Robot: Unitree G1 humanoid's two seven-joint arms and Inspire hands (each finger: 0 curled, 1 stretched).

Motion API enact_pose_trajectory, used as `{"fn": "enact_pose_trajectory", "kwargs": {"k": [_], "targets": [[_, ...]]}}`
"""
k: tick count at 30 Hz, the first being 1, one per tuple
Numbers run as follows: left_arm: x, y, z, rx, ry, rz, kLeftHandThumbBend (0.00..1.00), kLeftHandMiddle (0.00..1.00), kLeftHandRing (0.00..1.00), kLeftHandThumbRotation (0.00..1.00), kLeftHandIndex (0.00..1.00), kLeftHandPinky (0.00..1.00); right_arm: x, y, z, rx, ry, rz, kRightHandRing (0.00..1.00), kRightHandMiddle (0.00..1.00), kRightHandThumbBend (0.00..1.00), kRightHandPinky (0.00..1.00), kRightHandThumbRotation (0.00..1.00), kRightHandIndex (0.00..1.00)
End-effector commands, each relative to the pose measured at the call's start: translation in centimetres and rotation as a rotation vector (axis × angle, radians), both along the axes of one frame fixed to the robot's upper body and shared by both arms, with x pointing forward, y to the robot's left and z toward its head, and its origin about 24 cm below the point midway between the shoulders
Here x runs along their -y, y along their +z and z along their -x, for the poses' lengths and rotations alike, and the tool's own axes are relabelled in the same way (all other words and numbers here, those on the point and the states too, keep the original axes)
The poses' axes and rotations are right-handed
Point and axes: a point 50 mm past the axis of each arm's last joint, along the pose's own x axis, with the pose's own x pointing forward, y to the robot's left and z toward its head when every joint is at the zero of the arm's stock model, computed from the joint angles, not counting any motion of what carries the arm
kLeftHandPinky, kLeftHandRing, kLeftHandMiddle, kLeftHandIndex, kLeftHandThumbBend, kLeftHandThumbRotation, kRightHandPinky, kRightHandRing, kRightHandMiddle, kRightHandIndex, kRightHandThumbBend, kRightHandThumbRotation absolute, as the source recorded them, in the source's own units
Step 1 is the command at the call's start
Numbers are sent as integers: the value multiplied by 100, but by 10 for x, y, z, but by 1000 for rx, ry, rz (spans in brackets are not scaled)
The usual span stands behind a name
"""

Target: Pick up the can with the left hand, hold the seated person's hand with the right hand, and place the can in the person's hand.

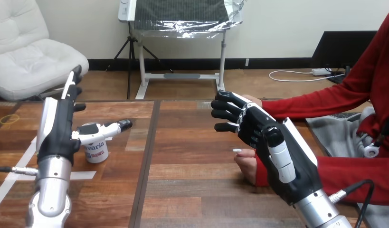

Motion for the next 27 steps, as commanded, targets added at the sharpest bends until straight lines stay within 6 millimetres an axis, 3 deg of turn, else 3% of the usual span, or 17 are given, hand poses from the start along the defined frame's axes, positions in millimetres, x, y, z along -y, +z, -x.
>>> {"fn": "enact_pose_trajectory", "kwargs": {"k": [1,27], "targets": [[2,24,-20,55,-6,-50,94,94,91,14,96,80,1,21,-12,97,1,-10,84,85,88,77,100,86],[-2,20,-37,-56,54,-107,89,93,91,12,94,78,1,22,-12,104,9,-9,84,85,87,77,100,86]]}}
